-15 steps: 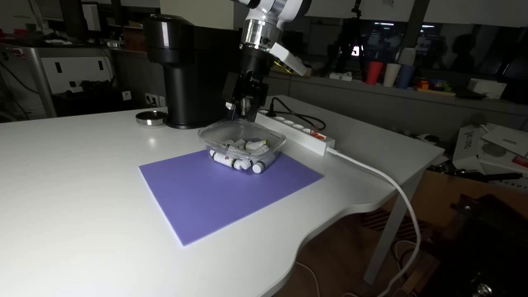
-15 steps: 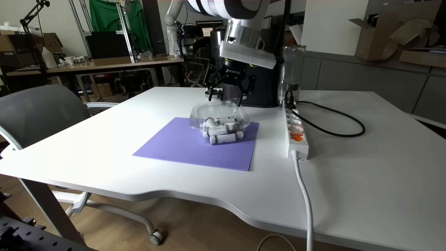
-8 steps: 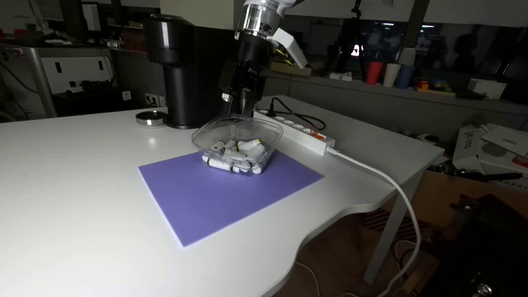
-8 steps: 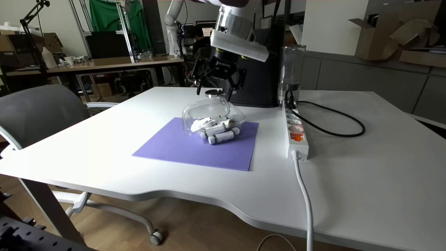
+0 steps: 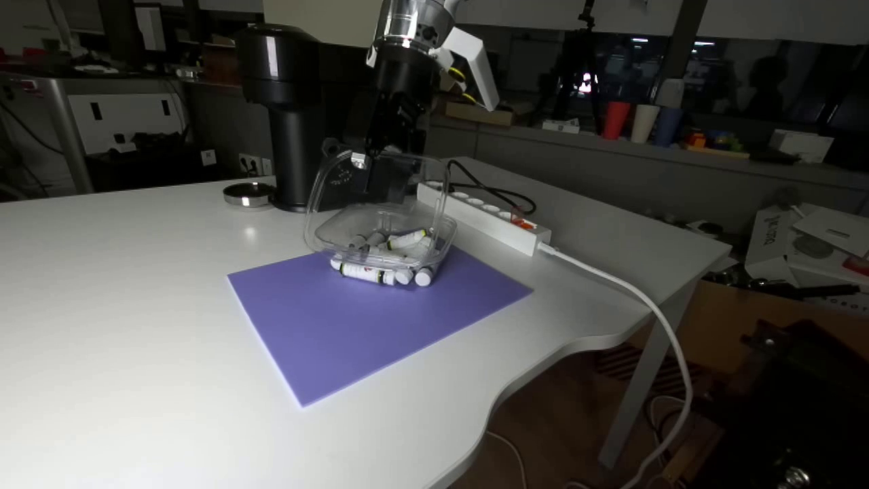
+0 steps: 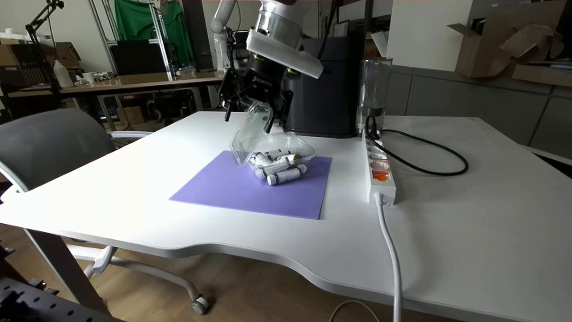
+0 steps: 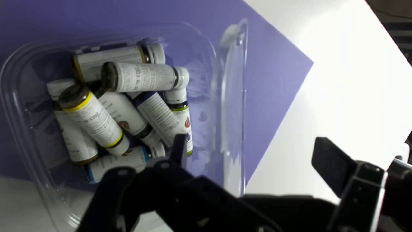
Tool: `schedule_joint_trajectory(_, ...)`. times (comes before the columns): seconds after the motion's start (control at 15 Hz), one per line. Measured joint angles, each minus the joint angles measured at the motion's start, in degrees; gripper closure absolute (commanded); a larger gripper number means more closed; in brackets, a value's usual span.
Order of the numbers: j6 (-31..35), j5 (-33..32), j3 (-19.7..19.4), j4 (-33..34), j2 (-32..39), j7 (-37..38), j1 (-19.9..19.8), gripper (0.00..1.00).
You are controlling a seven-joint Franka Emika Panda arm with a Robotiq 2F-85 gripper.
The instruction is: Open the lid of the clear bowl
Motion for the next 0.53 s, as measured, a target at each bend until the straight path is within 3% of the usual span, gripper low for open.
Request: schedule_joint_trajectory(0.53,-1.4,-2.3,-2.0,-2.2,-2.1,0.6,4.9,0.0)
